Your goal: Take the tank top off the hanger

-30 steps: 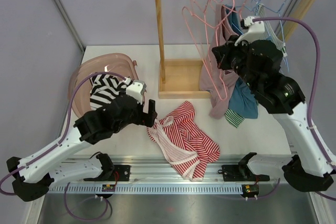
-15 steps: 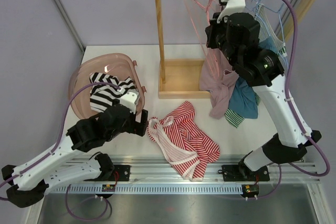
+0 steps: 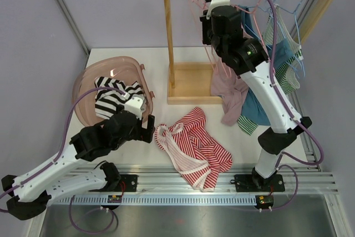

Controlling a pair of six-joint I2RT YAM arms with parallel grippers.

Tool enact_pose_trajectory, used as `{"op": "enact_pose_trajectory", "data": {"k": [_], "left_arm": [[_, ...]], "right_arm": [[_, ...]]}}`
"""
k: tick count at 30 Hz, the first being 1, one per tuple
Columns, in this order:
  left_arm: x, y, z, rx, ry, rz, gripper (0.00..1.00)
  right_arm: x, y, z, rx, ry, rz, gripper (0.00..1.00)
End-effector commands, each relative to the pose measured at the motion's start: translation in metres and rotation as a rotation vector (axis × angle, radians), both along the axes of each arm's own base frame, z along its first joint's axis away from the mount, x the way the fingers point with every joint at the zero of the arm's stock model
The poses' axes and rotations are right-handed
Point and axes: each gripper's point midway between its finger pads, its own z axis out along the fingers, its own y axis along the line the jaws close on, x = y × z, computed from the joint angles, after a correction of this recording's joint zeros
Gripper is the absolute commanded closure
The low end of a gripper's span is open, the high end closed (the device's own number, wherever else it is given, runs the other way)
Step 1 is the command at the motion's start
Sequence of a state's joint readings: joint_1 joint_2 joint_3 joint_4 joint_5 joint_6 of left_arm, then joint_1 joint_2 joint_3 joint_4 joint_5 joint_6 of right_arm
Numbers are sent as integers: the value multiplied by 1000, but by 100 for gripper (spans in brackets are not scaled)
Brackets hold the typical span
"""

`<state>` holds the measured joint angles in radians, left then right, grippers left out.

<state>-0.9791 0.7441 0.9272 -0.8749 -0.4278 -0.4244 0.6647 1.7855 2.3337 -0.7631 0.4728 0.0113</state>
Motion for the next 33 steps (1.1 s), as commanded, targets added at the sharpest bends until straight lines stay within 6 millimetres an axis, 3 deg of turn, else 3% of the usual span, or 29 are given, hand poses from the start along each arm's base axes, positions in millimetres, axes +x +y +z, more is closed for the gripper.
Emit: {"op": "enact_pose_trajectory", "data": {"k": [1,4,7,8,11,12,14,15,17,18,19,20,21,22,23,26,28,29,33], "left_arm": [[5,0,7,-23,-29,26,1],[4,-4,10,-39,-27,8,1],[2,-18,18,-98,-17,-23,1],[-1,-26,17,-120,1,-51,1],[-2,-46,27,-175,-7,-88,1],[0,-54,22,-157,1,-93,1],[1,-71,28,-162,-16,-115,1],[4,-84,19,-134,-1,-122,1],[3,-101,9,-108,15,-161,1],[4,-113,8,-114,14,-182,1],[6,-123,-8,-74,45,-195,1],[3,-133,-16,-64,66,-236,1],[5,-143,-20,-69,69,-256,1],[6,-152,-39,-26,103,-271,1],[5,-158,-46,-17,117,-291,1],[7,-174,-79,28,167,-303,1],[6,-181,-94,38,191,-315,1],[4,-183,-111,59,224,-317,1],[1,-195,-151,69,280,-329,1]], "right_arm": [[-14,-9,31,63,-68,-17,83],[-24,-12,41,96,-81,6,60],[-45,-15,57,143,-94,63,45],[-58,-21,69,168,-114,84,29],[-83,-24,78,208,-116,154,8],[-103,-30,84,238,-122,197,1],[-135,-41,85,260,-121,255,0],[-149,-41,81,275,-106,300,1],[-173,-47,70,291,-80,353,1],[-198,-49,56,304,-58,429,0],[-210,-51,49,311,-54,457,0],[-238,-65,59,351,-112,504,0],[-245,-58,35,354,-60,546,1],[-255,-61,32,373,-67,572,1],[-273,-68,25,400,-68,598,0],[-296,-78,15,429,-61,630,0],[-309,-76,5,426,-21,677,1],[-316,-75,2,424,-10,708,0],[-326,-76,-16,432,42,725,1]]}}
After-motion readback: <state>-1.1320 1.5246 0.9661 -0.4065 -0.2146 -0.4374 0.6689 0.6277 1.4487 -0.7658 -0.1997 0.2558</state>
